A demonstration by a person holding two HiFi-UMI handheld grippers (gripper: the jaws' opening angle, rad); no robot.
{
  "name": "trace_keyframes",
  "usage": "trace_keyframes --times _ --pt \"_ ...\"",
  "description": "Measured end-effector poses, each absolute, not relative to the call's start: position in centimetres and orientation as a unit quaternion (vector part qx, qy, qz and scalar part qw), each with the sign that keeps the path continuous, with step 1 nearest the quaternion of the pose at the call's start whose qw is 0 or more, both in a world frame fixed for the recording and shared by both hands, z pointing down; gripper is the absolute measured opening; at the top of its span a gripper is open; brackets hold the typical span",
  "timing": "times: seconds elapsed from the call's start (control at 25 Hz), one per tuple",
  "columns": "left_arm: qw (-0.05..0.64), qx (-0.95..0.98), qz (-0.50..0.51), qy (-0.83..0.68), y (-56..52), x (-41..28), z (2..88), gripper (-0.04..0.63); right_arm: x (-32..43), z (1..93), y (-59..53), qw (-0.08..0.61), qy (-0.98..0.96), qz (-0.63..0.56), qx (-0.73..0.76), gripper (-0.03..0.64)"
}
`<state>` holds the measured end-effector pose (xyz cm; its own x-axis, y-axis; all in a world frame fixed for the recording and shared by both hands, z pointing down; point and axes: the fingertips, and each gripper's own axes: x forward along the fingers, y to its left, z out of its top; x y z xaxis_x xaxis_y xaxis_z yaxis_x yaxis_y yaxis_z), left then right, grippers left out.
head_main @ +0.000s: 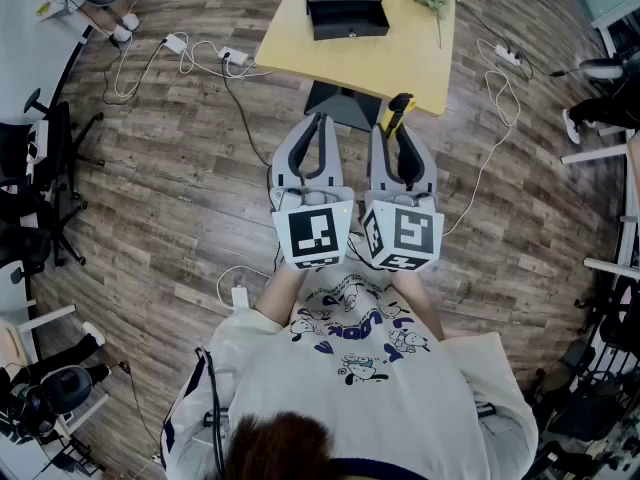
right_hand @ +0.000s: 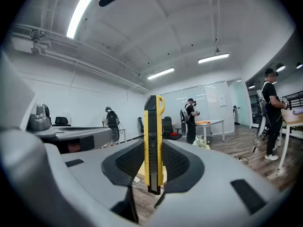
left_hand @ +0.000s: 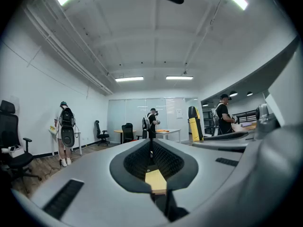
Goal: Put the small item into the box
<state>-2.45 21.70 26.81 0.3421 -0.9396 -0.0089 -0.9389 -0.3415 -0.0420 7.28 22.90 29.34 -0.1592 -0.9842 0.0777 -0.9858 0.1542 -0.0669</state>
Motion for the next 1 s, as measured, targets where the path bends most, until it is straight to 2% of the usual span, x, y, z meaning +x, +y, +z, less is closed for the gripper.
trace_keyframes --times 1.0 --pt "0.015 -0.825 -0.006 0.565 18.0 -3.3 27.9 0.025 6.4 30.4 19.4 0.008 -0.752 0.057 0.656 0.125"
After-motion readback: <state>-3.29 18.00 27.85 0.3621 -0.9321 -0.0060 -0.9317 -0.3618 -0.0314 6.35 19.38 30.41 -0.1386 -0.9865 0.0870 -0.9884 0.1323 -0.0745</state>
